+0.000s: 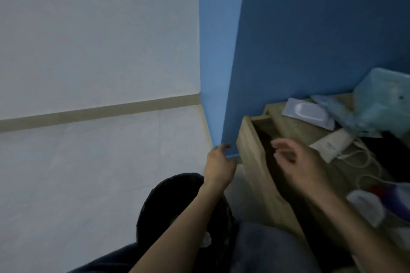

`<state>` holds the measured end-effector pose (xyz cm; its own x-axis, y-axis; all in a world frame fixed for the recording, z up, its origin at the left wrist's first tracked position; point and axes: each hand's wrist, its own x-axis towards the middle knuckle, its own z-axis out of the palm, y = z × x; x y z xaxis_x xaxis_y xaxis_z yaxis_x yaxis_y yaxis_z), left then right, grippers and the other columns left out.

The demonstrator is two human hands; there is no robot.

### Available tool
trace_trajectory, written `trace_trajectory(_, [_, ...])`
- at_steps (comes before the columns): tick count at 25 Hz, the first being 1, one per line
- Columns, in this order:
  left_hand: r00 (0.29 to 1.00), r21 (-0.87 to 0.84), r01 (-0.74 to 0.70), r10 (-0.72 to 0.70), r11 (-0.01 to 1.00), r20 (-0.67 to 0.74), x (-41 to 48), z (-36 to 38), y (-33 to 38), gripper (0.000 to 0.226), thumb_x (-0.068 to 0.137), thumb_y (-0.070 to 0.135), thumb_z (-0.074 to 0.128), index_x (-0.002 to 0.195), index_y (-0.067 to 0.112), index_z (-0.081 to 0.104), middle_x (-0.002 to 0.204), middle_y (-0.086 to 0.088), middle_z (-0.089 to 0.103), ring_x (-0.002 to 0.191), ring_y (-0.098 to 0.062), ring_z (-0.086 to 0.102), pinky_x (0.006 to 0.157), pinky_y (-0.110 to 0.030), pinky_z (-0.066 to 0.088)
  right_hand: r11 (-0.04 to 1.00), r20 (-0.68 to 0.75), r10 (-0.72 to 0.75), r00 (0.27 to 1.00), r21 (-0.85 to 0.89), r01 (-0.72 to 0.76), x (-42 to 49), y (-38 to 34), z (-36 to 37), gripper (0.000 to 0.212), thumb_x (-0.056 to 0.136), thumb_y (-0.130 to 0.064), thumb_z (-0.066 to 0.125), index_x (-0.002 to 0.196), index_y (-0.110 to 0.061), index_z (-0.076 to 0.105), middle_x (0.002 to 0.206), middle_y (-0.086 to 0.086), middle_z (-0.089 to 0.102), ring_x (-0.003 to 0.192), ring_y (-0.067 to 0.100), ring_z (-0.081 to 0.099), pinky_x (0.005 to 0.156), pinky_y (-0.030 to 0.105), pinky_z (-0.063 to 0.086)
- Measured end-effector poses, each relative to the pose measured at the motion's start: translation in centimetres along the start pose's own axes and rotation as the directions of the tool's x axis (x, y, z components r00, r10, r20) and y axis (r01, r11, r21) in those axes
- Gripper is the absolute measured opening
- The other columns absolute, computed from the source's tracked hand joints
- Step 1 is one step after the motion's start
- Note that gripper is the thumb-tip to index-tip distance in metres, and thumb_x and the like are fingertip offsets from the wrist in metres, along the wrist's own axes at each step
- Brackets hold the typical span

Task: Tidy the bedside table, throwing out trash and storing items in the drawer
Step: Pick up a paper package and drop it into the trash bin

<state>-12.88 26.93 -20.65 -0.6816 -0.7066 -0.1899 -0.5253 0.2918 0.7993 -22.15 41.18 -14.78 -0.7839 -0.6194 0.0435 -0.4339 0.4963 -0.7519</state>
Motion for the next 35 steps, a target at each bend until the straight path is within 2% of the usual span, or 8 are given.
trace_trajectory(6, [0.913,0.19,-0.317,0.245,0.929,0.325,-1.0,9.0,11.1,0.06,0.092,0.02,0.052,0.146,0.011,0.027,0.157,-0.011,0.02,0.145,-0.028,0.015,0.119,-0.038,0.019,0.947,-0.411,0.017,0.911,-0.287,-0.147,2.3,8.4,-13.1,0.043,0.075,-0.002,0.069,0.115,-0.003,0.055,0.117,0.027,0.053,0.105,0.042,0.054,0.087,0.041,0.045])
trace_trajectory(15, [0.829,0.456,-0.43,0.141,0.779,0.541,-1.5,13.7,10.2,0.083,0.093,0.023,0.051,0.151,0.013,-0.007,0.159,-0.005,-0.017,0.146,-0.024,-0.017,0.119,-0.046,-0.001,0.811,-0.047,0.191,0.98,-0.555,-0.185,7.1,14.8,-12.4,0.078,0.078,-0.036,0.067,0.139,-0.004,0.032,0.145,0.019,0.037,0.133,0.034,0.033,0.102,0.041,0.035])
trace_trajectory(18, [0.838,0.473,-0.443,0.165,0.762,0.52,-0.9,14.0,9.7,0.079,0.094,0.024,0.05,0.151,0.015,-0.003,0.16,-0.004,-0.013,0.147,-0.023,-0.014,0.118,-0.046,0.001,0.705,-0.15,0.117,0.982,-0.684,-0.189,8.0,15.7,-12.3,0.052,0.078,-0.025,0.065,0.122,-0.002,0.053,0.122,0.023,0.055,0.112,0.04,0.049,0.084,0.045,0.047])
trace_trajectory(22, [0.837,0.483,-0.45,0.166,0.751,0.521,-0.8,14.1,9.9,0.079,0.094,0.031,0.051,0.152,0.015,0.0,0.161,-0.003,-0.01,0.148,-0.024,-0.01,0.118,-0.047,0.004,0.622,-0.215,-0.086,0.973,-0.774,-0.116,8.1,15.7,-12.7,0.006,0.063,0.004,0.071,0.065,0.003,0.066,0.07,0.024,0.065,0.066,0.037,0.06,0.053,0.042,0.054])
trace_trajectory(27, [0.828,0.467,-0.445,0.153,0.764,0.539,-1.0,13.7,10.2,0.084,0.092,0.036,0.053,0.152,0.016,-0.002,0.16,-0.003,-0.011,0.148,-0.024,-0.01,0.119,-0.048,0.005,0.72,-0.158,-0.06,0.986,-0.691,-0.067,8.4,15.9,-13.3,0.059,0.064,-0.021,0.077,0.119,-0.006,0.059,0.121,0.019,0.062,0.109,0.036,0.057,0.086,0.044,0.048])
trace_trajectory(29, [0.828,0.469,-0.446,0.152,0.763,0.539,-1.0,13.7,10.3,0.084,0.092,0.034,0.053,0.152,0.016,-0.002,0.16,-0.003,-0.012,0.147,-0.024,-0.011,0.119,-0.047,0.004,0.729,-0.117,-0.032,0.993,-0.682,-0.057,9.0,15.9,-13.1,0.057,0.071,-0.021,0.073,0.125,-0.009,0.056,0.126,0.016,0.061,0.114,0.032,0.056,0.091,0.042,0.048])
trace_trajectory(32, [0.827,0.46,-0.453,0.167,0.764,0.537,-0.9,13.6,10.1,0.084,0.092,0.032,0.054,0.152,0.018,-0.003,0.16,-0.002,-0.013,0.147,-0.023,-0.012,0.119,-0.047,0.003,0.773,-0.165,-0.049,0.985,-0.631,-0.067,9.2,15.8,-13.1,0.039,0.078,-0.011,0.066,0.116,-0.009,0.063,0.116,0.018,0.067,0.102,0.034,0.064,0.085,0.041,0.052])
trace_trajectory(35, [0.814,0.445,-0.461,0.166,0.768,0.556,-0.3,13.5,10.0,0.082,0.091,0.036,0.054,0.152,0.02,0.002,0.161,0.0,-0.008,0.148,-0.022,-0.007,0.119,-0.047,0.009,0.868,-0.429,-0.192,0.883,-0.495,-0.052,7.1,14.3,-13.9,0.017,0.08,0.0,0.063,0.095,0.002,0.07,0.08,0.027,0.071,0.069,0.038,0.068,0.065,0.035,0.052])
